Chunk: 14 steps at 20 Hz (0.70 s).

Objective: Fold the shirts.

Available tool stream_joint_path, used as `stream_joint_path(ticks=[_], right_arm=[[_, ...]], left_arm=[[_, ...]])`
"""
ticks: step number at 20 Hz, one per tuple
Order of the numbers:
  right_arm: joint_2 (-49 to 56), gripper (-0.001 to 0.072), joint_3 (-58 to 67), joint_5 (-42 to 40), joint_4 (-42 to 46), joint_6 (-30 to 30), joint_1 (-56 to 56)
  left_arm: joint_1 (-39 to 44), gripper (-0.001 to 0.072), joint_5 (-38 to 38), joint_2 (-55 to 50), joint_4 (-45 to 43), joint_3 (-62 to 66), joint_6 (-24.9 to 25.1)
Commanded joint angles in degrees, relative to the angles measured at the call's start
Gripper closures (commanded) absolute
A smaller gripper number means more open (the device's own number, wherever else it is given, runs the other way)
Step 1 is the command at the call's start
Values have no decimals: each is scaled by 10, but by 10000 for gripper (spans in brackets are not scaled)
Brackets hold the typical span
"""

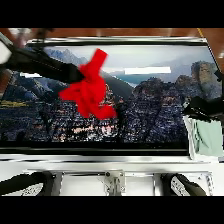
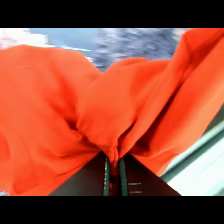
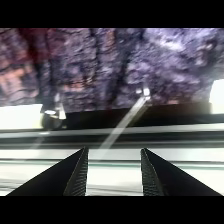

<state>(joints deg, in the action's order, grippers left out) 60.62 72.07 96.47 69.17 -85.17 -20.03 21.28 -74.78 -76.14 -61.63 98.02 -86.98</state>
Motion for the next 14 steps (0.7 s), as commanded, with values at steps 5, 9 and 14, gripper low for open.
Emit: stream_joint_path(ticks=[5,9,14], right_arm=[[0,251,1,0,38,26,0],[0,252,1,-6,39,26,0],[0,251,1,-23,51,28,0]], left_arm=[[250,656,147,-99,-12,-79,-89],[304,406,181,-176,17,-76,-91],[140,6,65,-134,16,-57,-114]])
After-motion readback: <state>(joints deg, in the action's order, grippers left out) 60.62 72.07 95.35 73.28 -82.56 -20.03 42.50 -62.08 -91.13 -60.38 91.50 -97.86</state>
